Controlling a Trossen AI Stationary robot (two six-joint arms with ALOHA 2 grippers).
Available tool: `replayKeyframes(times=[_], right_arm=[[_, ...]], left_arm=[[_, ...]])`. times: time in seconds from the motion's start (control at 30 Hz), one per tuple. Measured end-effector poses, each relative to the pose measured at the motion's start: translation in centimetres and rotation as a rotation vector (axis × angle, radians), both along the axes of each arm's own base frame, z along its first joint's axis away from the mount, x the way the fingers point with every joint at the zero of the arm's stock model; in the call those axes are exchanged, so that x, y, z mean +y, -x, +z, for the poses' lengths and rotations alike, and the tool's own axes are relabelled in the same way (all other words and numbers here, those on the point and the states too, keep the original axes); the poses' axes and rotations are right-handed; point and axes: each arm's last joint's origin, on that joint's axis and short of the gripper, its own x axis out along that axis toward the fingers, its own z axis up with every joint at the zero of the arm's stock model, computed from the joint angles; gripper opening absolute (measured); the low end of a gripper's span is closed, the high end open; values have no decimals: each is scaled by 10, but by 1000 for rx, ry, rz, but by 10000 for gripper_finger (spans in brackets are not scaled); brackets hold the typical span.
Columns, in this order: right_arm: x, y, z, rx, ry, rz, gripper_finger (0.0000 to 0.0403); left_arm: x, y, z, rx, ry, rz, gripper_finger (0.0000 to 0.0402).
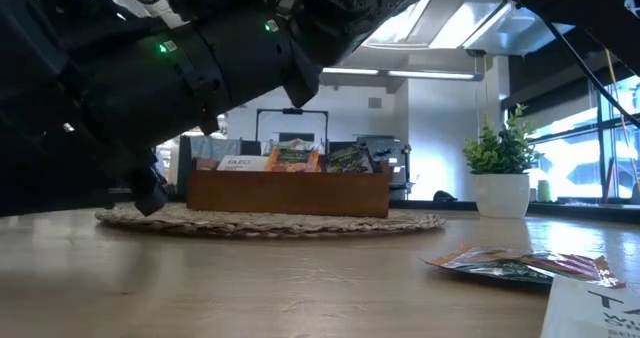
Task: Pick & Place Tea
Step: Put the purple tea bag into the right section of the wooden organizer
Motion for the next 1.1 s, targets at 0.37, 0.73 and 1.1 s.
replayKeyframes(times=[0.37, 0.73, 1.1], right_arm=[[-21, -10, 8, -83, -47, -21, 161], [-19, -9, -7, -38, -101, 47, 161], [-14, -8, -9, -49, -116, 129, 161]], left_arm=[[-5, 2, 2, -25, 22, -64, 2], [0, 3, 1, 4, -70, -260, 2], [13, -14, 0, 79, -19, -368, 2]])
